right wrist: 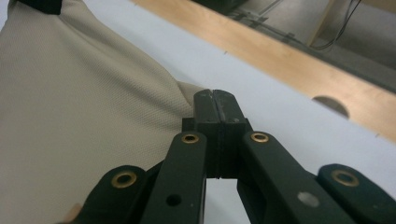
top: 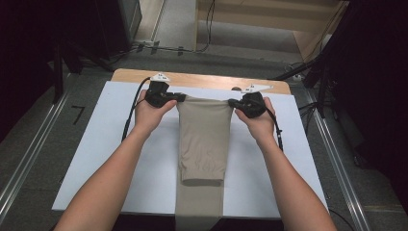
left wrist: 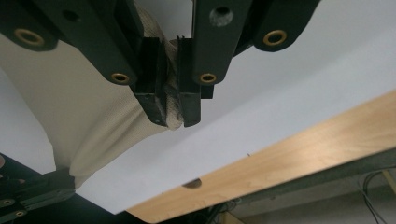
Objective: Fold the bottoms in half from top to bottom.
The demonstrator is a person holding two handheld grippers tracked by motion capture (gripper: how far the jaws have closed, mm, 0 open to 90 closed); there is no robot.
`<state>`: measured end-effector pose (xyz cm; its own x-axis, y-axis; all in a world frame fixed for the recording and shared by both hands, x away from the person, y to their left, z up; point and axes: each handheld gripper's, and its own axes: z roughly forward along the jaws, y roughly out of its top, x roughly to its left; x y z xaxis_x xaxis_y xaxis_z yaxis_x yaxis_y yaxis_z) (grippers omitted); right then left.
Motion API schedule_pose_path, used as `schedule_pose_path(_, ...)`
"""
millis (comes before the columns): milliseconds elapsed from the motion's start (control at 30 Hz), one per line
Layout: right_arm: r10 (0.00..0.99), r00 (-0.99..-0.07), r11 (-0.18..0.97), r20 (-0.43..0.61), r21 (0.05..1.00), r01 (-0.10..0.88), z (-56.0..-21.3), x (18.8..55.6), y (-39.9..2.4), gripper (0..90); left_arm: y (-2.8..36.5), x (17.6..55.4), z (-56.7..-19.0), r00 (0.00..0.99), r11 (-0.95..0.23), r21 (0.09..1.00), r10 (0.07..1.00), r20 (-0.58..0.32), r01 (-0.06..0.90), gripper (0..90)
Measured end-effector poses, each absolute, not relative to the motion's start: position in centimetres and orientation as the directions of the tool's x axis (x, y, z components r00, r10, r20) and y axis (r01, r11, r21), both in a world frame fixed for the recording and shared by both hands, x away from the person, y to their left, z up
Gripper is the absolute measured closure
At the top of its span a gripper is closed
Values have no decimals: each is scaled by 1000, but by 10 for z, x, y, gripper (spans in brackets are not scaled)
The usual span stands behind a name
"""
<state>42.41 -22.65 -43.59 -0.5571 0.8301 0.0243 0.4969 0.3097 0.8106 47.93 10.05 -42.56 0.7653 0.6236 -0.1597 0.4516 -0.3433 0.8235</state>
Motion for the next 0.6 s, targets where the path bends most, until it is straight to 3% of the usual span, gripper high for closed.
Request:
schedule_pose_path(233,842,-540,305,4,821,483,-421,450,-225,882,98,500,-414,741,-324,829,654,-151,455,846)
schedule_pose_path(300,839,-544,291,14,834,469,-420,455,-225,877,98,504,-414,723,-317,833,678,-135,454,806)
schedule_pose_path(333,841,-540,274,25,841,466,-421,457,-226,836,98,506,-414,696,-297,838,706,-130,457,680)
schedule_pose_path(367,851,-523,250,35,850,463,-421,458,-226,700,100,509,-415,676,-272,836,721,-150,476,500)
schedule_pose_path(400,862,-504,223,53,853,471,-422,460,-227,615,103,509,-415,665,-259,835,729,-161,486,423)
schedule_pose_path(500,869,-484,183,101,844,505,-423,460,-234,463,114,507,-415,637,-207,840,745,-197,502,262)
schedule_pose_path(600,864,-486,164,133,838,521,-424,453,-241,446,123,499,-420,655,-202,835,721,-226,511,201)
